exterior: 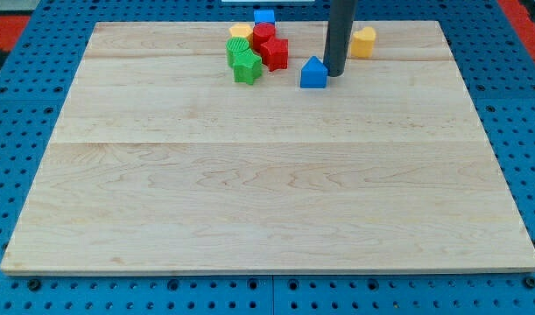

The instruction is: Move the blue triangle to the center left

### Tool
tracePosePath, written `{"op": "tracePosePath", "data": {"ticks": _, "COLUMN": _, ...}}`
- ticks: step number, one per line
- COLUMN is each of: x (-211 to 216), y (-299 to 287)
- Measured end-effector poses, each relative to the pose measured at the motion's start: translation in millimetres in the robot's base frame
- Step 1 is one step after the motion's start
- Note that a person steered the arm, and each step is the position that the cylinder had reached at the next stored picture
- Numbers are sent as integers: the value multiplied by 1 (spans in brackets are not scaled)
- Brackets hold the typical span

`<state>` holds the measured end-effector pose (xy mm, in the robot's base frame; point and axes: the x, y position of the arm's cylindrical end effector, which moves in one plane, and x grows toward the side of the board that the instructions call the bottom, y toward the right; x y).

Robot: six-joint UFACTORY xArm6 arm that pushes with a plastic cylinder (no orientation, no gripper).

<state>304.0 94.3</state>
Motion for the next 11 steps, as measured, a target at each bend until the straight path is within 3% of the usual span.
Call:
{"op": "tracePosePath", "data": {"ticks": 3, "x": 12, "y": -29}}
{"op": "tracePosePath", "data": {"ticks": 5, "x": 17, "y": -91}}
{"op": "tracePosePath", "data": {"ticks": 7, "x": 45, "y": -126}}
{"op": "tracePosePath", "data": {"ticks": 10, "x": 92, "y": -126}}
{"op": "tracePosePath", "data": {"ticks": 11, "x": 99, "y": -161}}
